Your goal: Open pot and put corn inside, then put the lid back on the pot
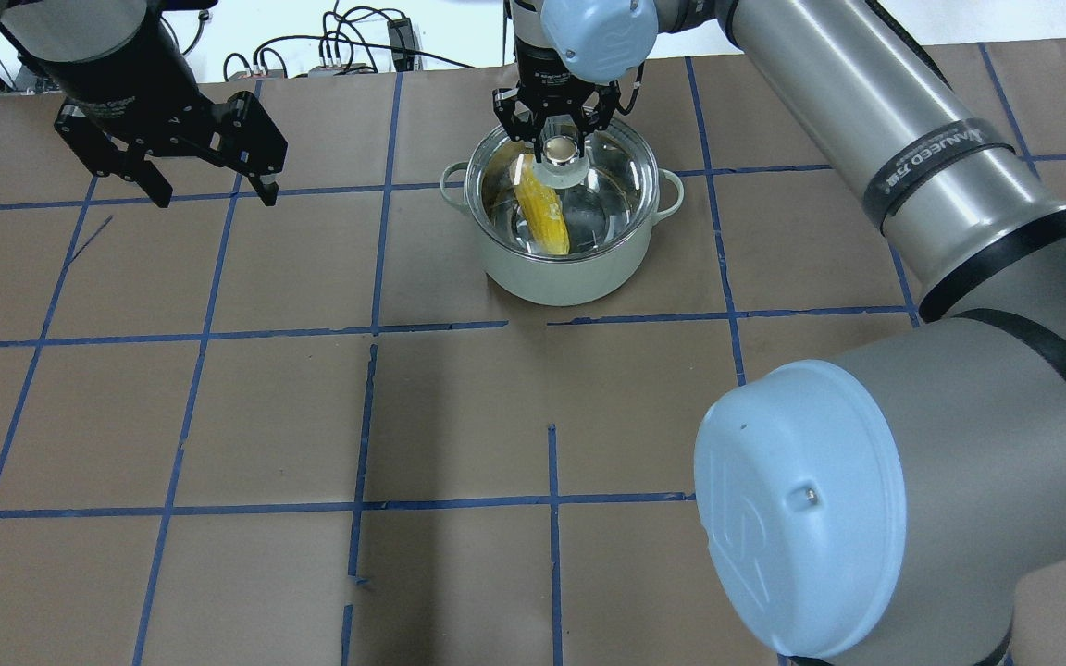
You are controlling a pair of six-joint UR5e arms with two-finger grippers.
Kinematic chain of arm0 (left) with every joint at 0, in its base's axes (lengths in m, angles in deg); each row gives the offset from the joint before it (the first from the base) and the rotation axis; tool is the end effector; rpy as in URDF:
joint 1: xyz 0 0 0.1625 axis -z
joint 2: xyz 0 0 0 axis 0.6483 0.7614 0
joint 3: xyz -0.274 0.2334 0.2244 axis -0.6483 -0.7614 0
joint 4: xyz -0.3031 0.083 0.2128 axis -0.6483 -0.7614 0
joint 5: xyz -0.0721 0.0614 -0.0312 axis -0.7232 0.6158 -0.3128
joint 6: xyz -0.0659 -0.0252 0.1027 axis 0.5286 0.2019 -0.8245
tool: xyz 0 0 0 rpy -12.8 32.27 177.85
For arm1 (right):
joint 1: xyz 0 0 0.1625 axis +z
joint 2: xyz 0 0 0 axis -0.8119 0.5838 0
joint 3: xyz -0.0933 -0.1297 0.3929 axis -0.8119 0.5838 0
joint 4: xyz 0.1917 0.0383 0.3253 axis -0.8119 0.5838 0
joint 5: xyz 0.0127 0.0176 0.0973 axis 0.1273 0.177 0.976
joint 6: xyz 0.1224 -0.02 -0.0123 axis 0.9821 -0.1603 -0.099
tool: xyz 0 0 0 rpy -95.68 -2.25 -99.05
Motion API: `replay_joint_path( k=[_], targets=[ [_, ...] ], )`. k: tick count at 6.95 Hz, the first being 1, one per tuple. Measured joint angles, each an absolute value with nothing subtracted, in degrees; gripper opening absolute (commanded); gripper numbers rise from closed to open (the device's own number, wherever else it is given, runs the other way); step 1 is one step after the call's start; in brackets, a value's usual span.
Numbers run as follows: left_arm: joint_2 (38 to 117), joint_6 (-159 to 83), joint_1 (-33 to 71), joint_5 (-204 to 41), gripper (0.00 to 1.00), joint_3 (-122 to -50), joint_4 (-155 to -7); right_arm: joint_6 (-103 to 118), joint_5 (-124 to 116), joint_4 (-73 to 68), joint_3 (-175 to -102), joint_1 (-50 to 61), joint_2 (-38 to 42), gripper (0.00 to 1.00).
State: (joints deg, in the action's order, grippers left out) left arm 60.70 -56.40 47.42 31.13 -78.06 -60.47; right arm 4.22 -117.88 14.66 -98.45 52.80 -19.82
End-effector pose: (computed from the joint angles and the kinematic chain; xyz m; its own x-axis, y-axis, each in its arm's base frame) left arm -0.1124 -0.4759 0.4875 -0.9995 0.0237 -0.0228 0.0232 0.9996 0.0188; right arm 0.3415 -0.6642 0.3234 -0.9975 -0.0677 0.0189 -0.0675 0.9976 0.0137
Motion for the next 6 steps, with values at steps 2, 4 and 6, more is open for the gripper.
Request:
replay_joint_path(
  k=[2, 4, 6],
  targets=[
    [60.7, -56.4, 47.4, 31.3, 1.0, -78.1, -60.5, 4.0, -117.3, 14.2, -96.6, 51.4, -19.1, 1.0],
    [60.7, -56.4, 47.4, 31.4, 1.0, -78.1, -60.5, 2.3, -117.1, 12.4, -92.0, 49.4, -18.3, 1.0],
    [60.7, -56.4, 47.4, 31.4, 1.0, -78.1, -60.5, 0.9, -117.4, 4.4, -90.7, 47.2, -14.3, 1.0]
  ],
)
